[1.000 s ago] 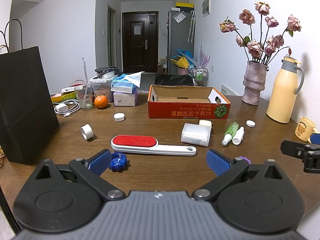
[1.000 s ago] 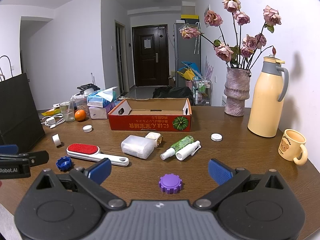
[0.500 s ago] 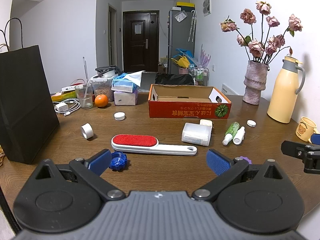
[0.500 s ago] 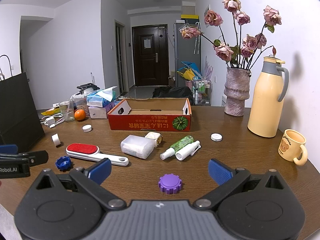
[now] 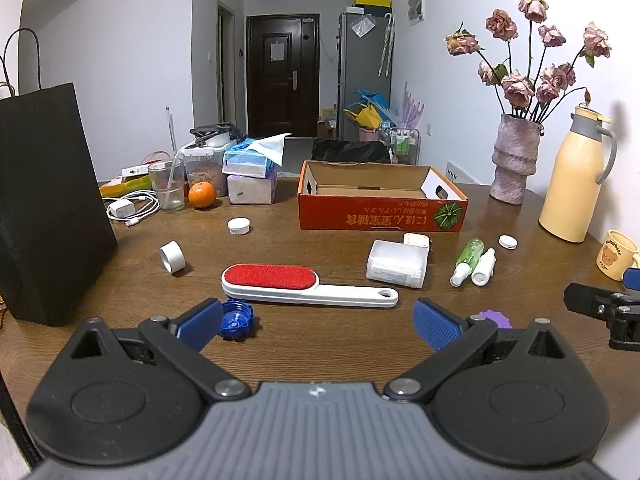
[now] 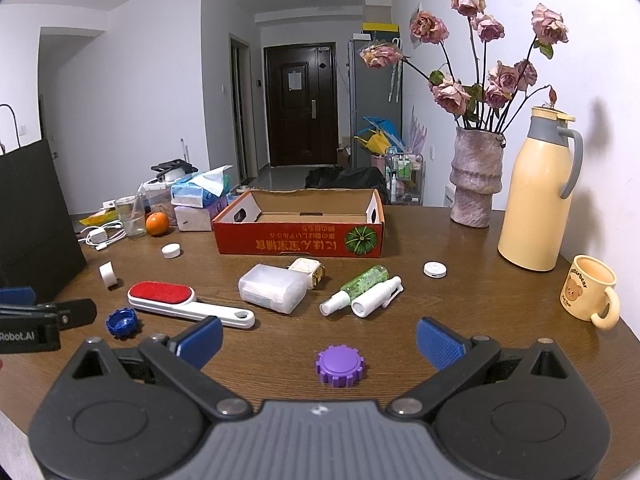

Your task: Organize rigid objects

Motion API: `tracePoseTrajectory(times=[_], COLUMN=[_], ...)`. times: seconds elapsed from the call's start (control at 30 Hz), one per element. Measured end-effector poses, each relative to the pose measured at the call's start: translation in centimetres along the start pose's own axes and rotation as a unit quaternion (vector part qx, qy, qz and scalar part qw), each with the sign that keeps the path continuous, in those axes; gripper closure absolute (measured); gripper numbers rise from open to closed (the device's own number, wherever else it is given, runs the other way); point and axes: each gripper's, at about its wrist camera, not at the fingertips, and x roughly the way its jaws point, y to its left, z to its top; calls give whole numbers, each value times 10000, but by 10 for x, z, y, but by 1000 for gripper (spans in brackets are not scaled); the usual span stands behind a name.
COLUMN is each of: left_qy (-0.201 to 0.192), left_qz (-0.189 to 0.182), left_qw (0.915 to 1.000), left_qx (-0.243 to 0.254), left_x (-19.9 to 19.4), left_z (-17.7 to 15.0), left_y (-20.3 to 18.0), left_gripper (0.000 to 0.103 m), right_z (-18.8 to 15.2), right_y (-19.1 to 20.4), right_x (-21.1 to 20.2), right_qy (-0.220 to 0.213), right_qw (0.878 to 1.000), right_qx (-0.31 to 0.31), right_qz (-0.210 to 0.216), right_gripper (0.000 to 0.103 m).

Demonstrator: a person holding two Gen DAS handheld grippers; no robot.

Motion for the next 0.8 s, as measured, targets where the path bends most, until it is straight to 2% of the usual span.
tracePoseTrajectory(times=[0.27, 0.8], left_qy=[113, 222], left_qz=[-2, 269], left_qw=[9999, 9994], left_qx=[-21, -45], left_x=[17, 56], left_z=[2, -4], left_y=[2, 16], left_gripper=[0, 0], right_z=[-1, -14], right_y=[-1, -14], right_x=[16, 61], right_qy=[71, 302], right_qw=[10000, 9993], right_qx=[-42, -213], right_qz=[-5, -19], right_gripper=[0, 0])
